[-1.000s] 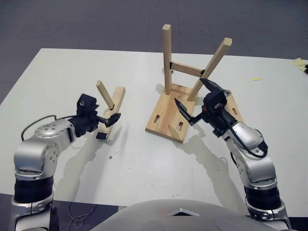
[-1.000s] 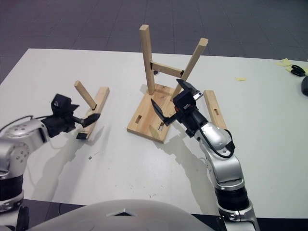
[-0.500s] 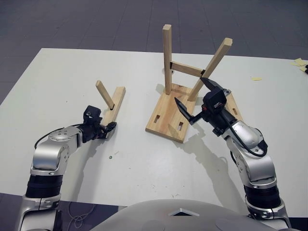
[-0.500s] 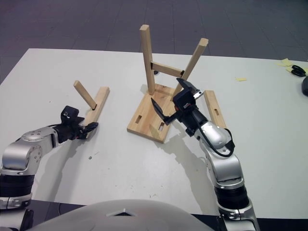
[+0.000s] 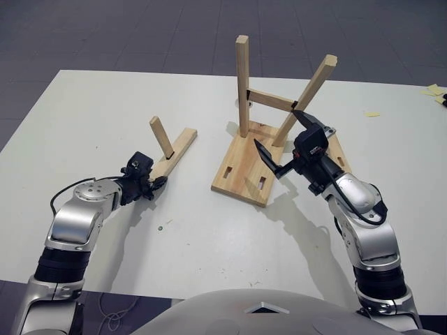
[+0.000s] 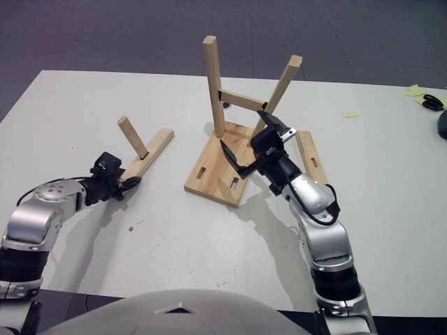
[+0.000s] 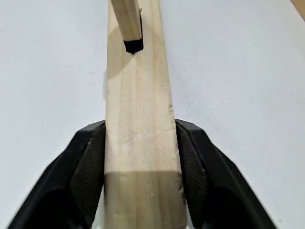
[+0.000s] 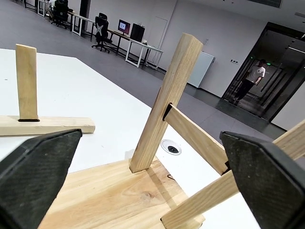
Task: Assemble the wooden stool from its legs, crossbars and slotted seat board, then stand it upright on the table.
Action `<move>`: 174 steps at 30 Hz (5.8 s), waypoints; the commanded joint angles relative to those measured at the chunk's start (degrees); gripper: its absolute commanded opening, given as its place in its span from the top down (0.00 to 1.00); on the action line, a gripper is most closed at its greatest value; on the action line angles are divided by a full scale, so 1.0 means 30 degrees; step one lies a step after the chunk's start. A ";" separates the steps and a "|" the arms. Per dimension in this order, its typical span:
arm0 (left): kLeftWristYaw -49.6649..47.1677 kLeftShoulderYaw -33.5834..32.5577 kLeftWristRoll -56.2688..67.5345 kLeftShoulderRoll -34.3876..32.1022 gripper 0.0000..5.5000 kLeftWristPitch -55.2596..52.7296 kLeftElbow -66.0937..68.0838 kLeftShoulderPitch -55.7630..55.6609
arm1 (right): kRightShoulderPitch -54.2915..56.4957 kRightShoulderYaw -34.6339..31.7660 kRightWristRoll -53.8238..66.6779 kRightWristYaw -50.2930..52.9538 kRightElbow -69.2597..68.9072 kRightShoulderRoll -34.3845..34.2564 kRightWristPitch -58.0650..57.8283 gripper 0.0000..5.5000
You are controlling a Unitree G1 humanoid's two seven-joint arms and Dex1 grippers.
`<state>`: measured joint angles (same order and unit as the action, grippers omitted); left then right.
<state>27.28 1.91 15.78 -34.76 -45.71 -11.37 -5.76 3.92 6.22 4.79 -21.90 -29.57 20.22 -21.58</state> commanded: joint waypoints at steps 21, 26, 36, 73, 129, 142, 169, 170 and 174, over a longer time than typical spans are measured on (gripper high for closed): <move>0.3385 0.4207 -0.3845 0.1939 0.62 1.2583 -0.1713 -0.9083 | 1.1721 -0.9338 2.5052 1.2057 0.4267 -0.4429 -0.8096 0.07; 0.3326 0.3813 -0.3477 0.2468 0.62 1.2063 -0.1796 -0.8973 | 1.0658 -0.8947 2.6614 1.1786 0.3548 -0.3957 -0.8051 0.22; 0.4035 0.3297 -0.0962 0.2961 0.62 0.8674 -0.2898 -0.8291 | 0.9380 -0.8065 2.8929 0.9896 0.2694 -0.2272 -0.7849 0.49; 0.3575 0.3959 -0.5010 -0.1174 0.10 0.8171 -0.0761 -0.0845 | 0.3051 -1.0235 2.8018 0.6596 0.2687 0.3972 -0.7106 0.82; 0.2712 0.4640 -0.7654 0.2766 0.02 1.0126 0.1843 -0.2947 | 0.7298 -0.7741 1.2996 0.0039 1.0675 0.4034 -0.3752 0.81; 0.2700 0.5022 -0.7664 0.3213 0.02 0.9809 0.1380 -0.2556 | 0.9401 -0.7295 0.9701 -0.2492 1.5118 0.3942 -0.0495 0.81; 0.2614 0.5094 -0.7922 0.3043 0.02 0.9907 0.1525 -0.2475 | 0.4618 -0.5577 0.7377 0.2182 1.0684 0.1045 -0.4672 0.81; 0.2588 0.5078 -0.7944 0.3037 0.02 0.9887 0.1482 -0.2408 | 0.4055 -0.5403 0.7260 0.2629 1.0314 0.0885 -0.5104 0.81; 0.2587 0.5234 -0.8034 0.3117 0.02 0.9793 0.1347 -0.2271 | 0.2255 -0.4581 0.7448 0.4300 0.8649 0.0192 -0.7168 0.81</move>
<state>35.37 17.27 -7.64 -25.39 -15.68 -6.57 -13.27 21.07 -11.95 30.29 -13.72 -5.85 23.18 -30.45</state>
